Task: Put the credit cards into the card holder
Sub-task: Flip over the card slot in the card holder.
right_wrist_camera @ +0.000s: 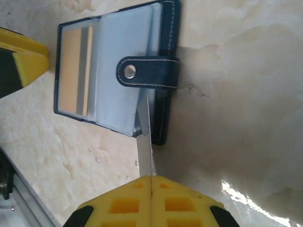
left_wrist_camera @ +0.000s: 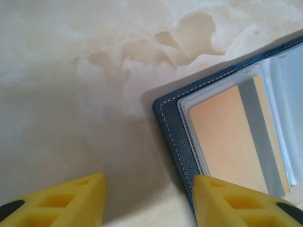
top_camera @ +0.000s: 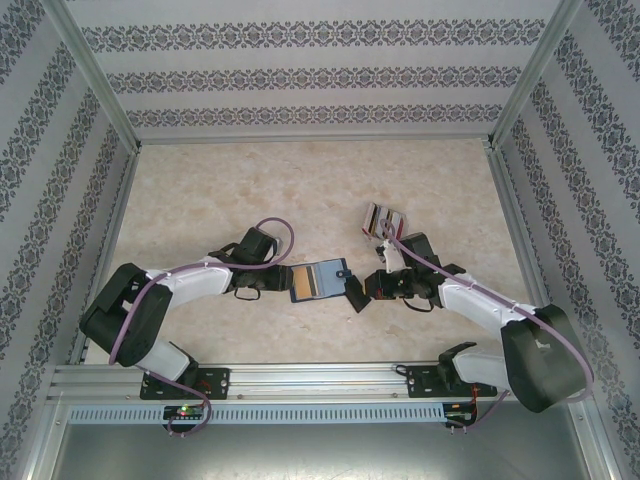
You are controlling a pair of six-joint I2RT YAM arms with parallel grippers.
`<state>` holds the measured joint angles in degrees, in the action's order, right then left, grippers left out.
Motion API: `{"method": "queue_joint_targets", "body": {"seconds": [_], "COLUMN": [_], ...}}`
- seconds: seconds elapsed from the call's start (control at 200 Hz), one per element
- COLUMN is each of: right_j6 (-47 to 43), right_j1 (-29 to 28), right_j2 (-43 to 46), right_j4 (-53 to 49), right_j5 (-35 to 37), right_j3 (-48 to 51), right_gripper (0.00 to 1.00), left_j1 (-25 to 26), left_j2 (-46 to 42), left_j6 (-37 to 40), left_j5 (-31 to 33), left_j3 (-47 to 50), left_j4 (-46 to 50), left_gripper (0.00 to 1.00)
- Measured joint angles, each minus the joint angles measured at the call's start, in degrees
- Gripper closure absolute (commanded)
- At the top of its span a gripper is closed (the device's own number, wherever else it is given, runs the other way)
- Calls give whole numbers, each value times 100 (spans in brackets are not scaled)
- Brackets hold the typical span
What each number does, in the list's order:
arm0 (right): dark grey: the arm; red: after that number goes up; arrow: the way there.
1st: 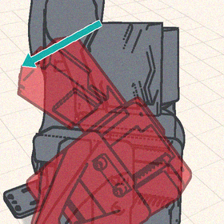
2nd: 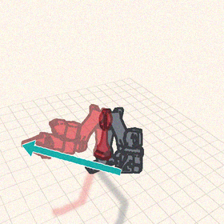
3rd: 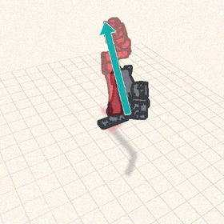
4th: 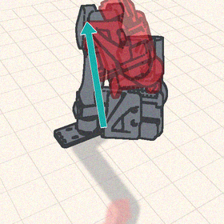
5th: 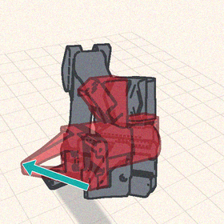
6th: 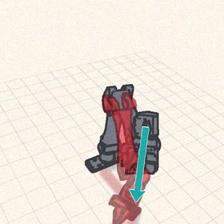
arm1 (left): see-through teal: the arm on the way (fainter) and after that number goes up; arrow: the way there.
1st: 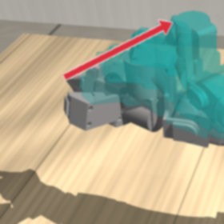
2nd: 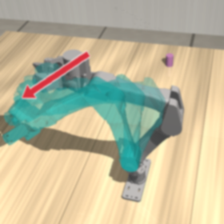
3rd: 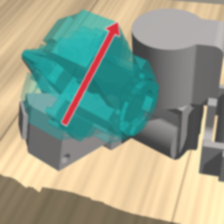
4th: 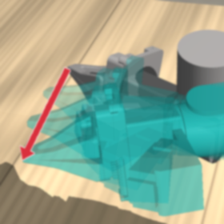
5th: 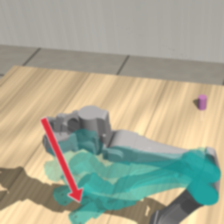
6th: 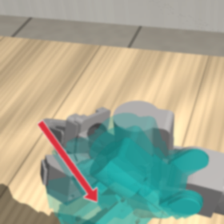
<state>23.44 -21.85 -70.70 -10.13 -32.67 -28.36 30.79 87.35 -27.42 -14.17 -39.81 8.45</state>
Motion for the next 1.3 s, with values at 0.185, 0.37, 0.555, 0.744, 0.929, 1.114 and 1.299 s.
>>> {"method": "queue_joint_targets", "body": {"seconds": [0.185,0.37,0.555,0.744,0.929,1.114,1.299], "right_j6": [131,289,498,586,675,778,824], "right_j1": [0,0,-7,-131,-282,-501,-649], "right_j2": [-2,-20,-264,-398,-573,-787,-1012], "right_j4": [166,367,708,881,1058,1220,1373], "right_j5": [-249,-391,-459,-476,-481,-481,-479], "right_j3": [-2,-9,-98,-256,-328,-396,-503], "right_gripper": [100,100,100,100,100,100,100], "left_j1": [0,0,0,-4,-4,-15,-15], "left_j2": [42,42,42,39,26,-68,-160], "left_j6": [-2,-4,-28,-157,-310,-555,-953], "left_j5": [4,4,2,-181,-616,-1088,-1670], "left_j3": [-57,-61,-61,-63,-63,-94,-157], "left_j4": [15,13,15,11,-31,-142,-400], "left_gripper": [49,48,47,47,47,47,42]}}
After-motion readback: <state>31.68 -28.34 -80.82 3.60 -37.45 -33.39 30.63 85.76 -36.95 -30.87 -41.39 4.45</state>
